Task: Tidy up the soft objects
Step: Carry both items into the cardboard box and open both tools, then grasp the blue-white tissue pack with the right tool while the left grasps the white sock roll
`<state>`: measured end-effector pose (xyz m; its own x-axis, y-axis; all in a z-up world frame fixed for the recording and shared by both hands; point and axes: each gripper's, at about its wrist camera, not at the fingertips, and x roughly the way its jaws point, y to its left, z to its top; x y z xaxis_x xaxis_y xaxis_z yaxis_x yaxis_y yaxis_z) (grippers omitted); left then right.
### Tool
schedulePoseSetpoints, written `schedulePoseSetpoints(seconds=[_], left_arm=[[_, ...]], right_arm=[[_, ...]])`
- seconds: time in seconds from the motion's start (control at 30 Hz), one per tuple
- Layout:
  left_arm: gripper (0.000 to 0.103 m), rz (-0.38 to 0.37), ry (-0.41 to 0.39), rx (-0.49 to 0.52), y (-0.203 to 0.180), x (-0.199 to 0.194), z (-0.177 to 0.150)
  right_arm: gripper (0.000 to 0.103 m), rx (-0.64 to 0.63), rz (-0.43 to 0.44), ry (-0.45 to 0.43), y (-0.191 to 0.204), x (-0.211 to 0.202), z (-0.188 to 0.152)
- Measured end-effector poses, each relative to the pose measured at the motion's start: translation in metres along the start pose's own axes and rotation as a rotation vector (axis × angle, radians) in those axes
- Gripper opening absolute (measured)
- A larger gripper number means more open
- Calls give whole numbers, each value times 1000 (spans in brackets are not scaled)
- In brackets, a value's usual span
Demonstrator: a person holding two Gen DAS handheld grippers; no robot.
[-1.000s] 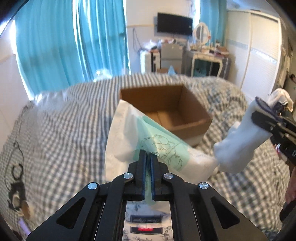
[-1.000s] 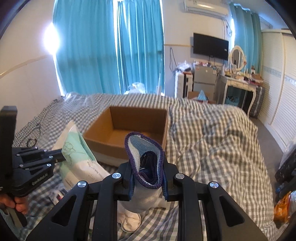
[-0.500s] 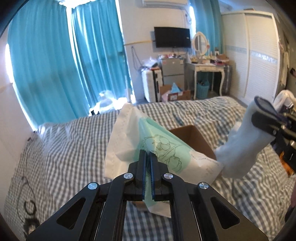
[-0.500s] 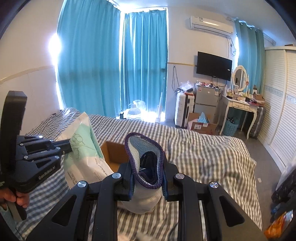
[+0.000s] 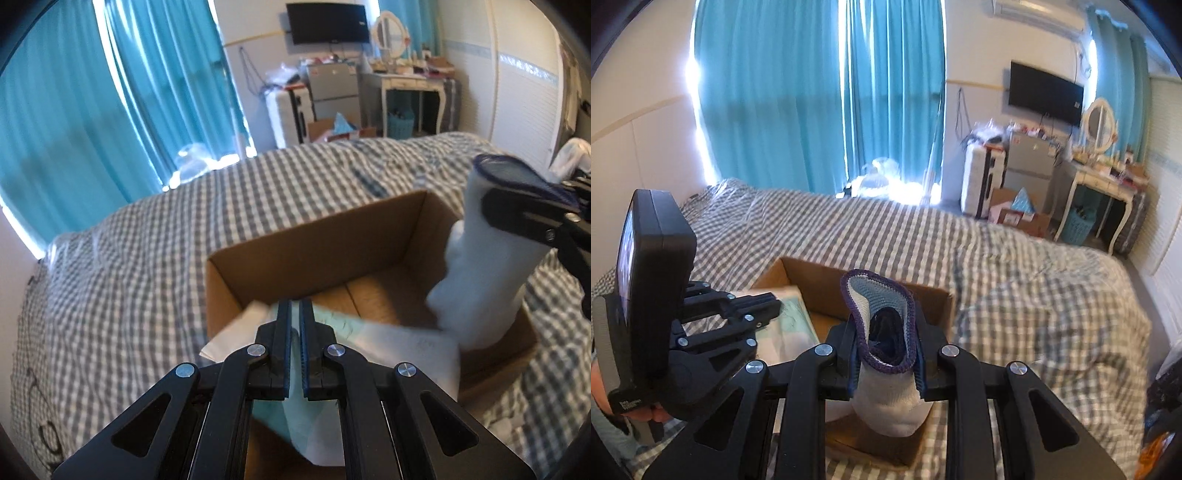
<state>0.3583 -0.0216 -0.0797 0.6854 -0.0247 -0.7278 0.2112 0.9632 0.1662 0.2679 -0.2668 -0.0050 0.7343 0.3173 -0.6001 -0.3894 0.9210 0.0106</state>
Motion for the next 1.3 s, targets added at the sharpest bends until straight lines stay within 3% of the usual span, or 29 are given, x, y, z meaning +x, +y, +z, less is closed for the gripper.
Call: schedulePoseSetpoints(seconds=[0.2,0.27,0.33,0.4,0.47,0.63,0.9,0.97,1.03,1.07,1.17,1.3], left_arm=[[10,-27,25,9,-1,11,0],[10,-26,29,10,0,10,1],[10,-24,36,2,1,7,1],[10,-29,31,-3,1,-1,1],[10,-23,12,3,3,-11,2],[10,-21,-61,-13,6,-64,3],[10,-44,-172,-14,11,-175,-12],[20,-28,-206,-19,13,-205,-19],[81,2,-239,-27,14,-230,-31],[88,31,-269,-33,15,-242,-38],[89,91,-311,-34,16,-271,-58],[89,49,-300,-87,18,-294,-89]], right_arm=[[23,15,35,61,-5,41,-3],[32,17,25,54,-5,44,-3],[55,19,10,41,-5,44,-2],[64,37,4,19,-9,39,0],[64,56,-5,-5,-14,30,4],[77,67,-51,-49,-19,-13,15],[90,35,-131,-108,-9,-128,15],[94,26,-136,-123,-5,-157,13],[96,13,-144,-139,2,-187,9],[97,5,-150,-145,6,-205,6],[98,-3,-155,-140,14,-234,-3],[99,-13,-154,-117,33,-263,-24]])
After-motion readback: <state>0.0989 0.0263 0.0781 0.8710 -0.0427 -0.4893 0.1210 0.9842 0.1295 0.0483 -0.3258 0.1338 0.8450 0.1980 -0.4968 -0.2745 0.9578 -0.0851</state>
